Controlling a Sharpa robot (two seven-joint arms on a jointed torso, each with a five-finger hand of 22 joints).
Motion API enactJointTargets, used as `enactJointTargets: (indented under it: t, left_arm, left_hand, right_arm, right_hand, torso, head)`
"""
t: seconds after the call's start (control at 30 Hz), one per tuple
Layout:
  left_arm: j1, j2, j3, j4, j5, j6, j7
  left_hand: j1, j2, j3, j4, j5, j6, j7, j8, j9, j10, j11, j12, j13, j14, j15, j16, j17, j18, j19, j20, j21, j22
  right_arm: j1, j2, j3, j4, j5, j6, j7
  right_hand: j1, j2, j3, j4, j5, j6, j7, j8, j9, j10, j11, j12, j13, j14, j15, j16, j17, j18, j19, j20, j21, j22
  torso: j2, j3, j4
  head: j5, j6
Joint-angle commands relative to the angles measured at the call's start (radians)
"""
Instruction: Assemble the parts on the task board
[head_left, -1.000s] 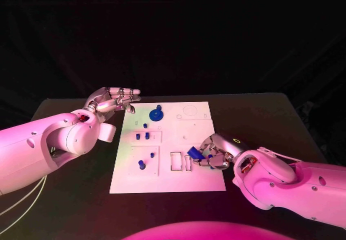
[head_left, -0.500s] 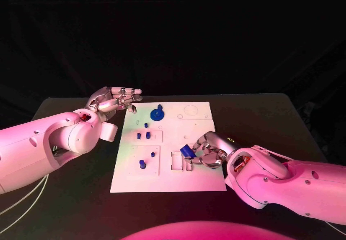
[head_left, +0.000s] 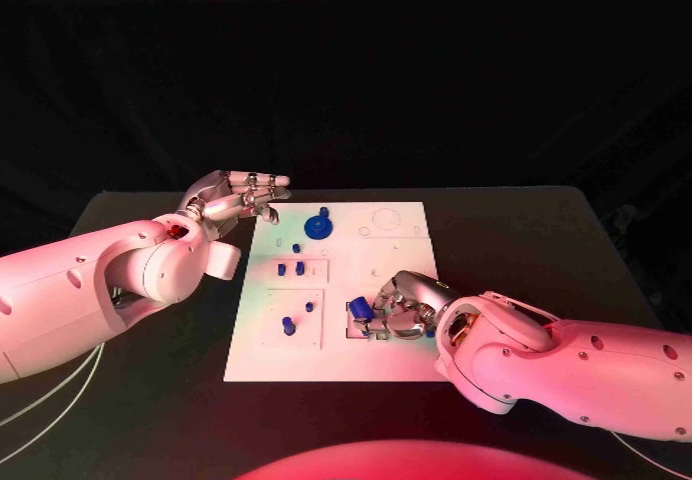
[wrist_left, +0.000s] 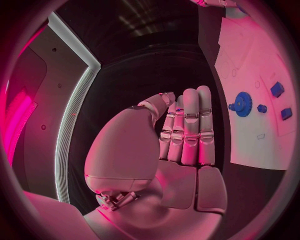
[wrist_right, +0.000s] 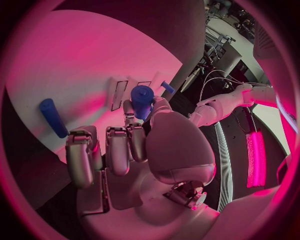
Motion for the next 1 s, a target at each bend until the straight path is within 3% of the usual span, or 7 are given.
enactJointTargets:
  t: [0.03, 0.3, 0.57, 0.77, 0.9, 1.0]
  left_arm:
    - [0.001, 0.0, 0.001, 0.004, 0.009, 0.018, 0.008]
    - [0.001, -0.003, 0.001, 0.005, 0.009, 0.019, 0.006]
    - [0.001, -0.004, 0.001, 0.006, 0.01, 0.019, 0.005]
    - [0.001, -0.004, 0.001, 0.005, 0.01, 0.019, 0.004]
    - [0.001, -0.003, 0.001, 0.004, 0.01, 0.02, 0.004]
    - [0.001, -0.003, 0.001, 0.004, 0.01, 0.02, 0.004]
  left_hand:
    - [-0.005, 0.003, -0.007, 0.001, -0.001, -0.008, 0.0, 0.004, 0.0, -0.009, 0.001, -0.003, 0.0, 0.002, 0.007, -0.006, -0.002, 0.005, -0.001, 0.005, -0.005, -0.001]
    - [-0.005, 0.003, -0.007, 0.001, -0.001, -0.008, 0.0, 0.004, 0.0, -0.009, 0.001, -0.003, 0.0, 0.002, 0.007, -0.006, -0.002, 0.005, -0.001, 0.005, -0.005, -0.001]
    - [-0.005, 0.003, -0.007, 0.001, -0.001, -0.008, 0.0, 0.004, 0.0, -0.009, 0.001, -0.003, 0.0, 0.002, 0.007, -0.006, -0.002, 0.005, -0.001, 0.005, -0.005, -0.001]
    - [-0.005, 0.003, -0.007, 0.001, -0.001, -0.008, 0.0, 0.004, 0.0, -0.009, 0.001, -0.003, 0.0, 0.002, 0.007, -0.006, -0.002, 0.005, -0.001, 0.005, -0.005, -0.001]
    - [-0.005, 0.003, -0.007, 0.001, -0.001, -0.008, 0.0, 0.004, 0.0, -0.009, 0.001, -0.003, 0.0, 0.002, 0.007, -0.006, -0.002, 0.005, -0.001, 0.005, -0.005, -0.001]
    - [-0.005, 0.003, -0.007, 0.001, -0.001, -0.008, 0.0, 0.004, 0.0, -0.009, 0.001, -0.003, 0.0, 0.002, 0.007, -0.006, -0.002, 0.005, -0.001, 0.005, -0.005, -0.001]
  right_arm:
    - [-0.001, 0.006, 0.0, -0.006, 0.014, 0.045, -0.002]
    - [-0.002, 0.013, 0.0, -0.015, 0.009, 0.056, -0.005]
    - [-0.002, 0.014, 0.0, -0.018, -0.015, 0.051, -0.007]
    - [-0.002, 0.011, 0.0, -0.018, -0.037, 0.045, -0.009]
    - [-0.002, 0.009, 0.0, -0.013, -0.05, 0.036, -0.007]
    - [-0.002, 0.001, 0.0, -0.004, -0.054, 0.03, -0.004]
  right_hand:
    - [-0.016, 0.001, -0.008, 0.001, -0.005, 0.055, -0.047, 0.014, 0.088, 0.012, -0.007, 0.003, 0.12, 0.078, -0.007, 0.006, 0.116, -0.006, 0.102, -0.009, 0.004, 0.263]
    - [-0.054, 0.004, -0.029, 0.002, -0.014, 0.058, -0.05, 0.024, 0.103, 0.015, -0.01, 0.005, 0.124, 0.078, -0.01, 0.007, 0.117, -0.006, 0.102, -0.012, 0.004, 0.263]
    - [-0.169, 0.024, -0.107, 0.003, -0.296, 0.049, -0.052, 0.037, 0.137, 0.016, -0.011, -0.001, 0.126, 0.077, -0.011, 0.005, 0.114, -0.006, 0.102, -0.014, 0.004, 0.263]
    - [-0.219, 0.025, -0.136, 0.004, -0.384, 0.041, -0.05, 0.04, 0.151, 0.013, -0.01, -0.009, 0.124, 0.076, -0.01, 0.002, 0.109, -0.006, 0.102, -0.013, 0.004, 0.263]
    - [-0.227, 0.023, -0.137, 0.004, -0.395, 0.039, -0.05, 0.041, 0.156, 0.012, -0.009, -0.012, 0.124, 0.076, -0.009, 0.001, 0.108, -0.006, 0.102, -0.013, 0.004, 0.263]
    - [-0.204, 0.028, -0.132, 0.001, -0.352, 0.037, -0.05, 0.042, 0.163, 0.014, -0.01, -0.01, 0.126, 0.076, -0.009, 0.002, 0.109, -0.006, 0.102, -0.012, 0.004, 0.263]
  torso:
    - [0.0, 0.0001, 0.0009]
    - [0.0, 0.0004, -0.0012]
    - [-0.001, 0.0001, -0.0005]
    - [-0.001, 0.0003, -0.0008]
    - [-0.002, 0.0006, -0.0014]
    - [-0.001, 0.0009, -0.001]
  head:
    - [0.001, -0.002]
    - [0.005, -0.005]
    - [0.003, -0.005]
    - [0.001, -0.005]
    - [0.001, -0.004]
    - [-0.001, -0.001]
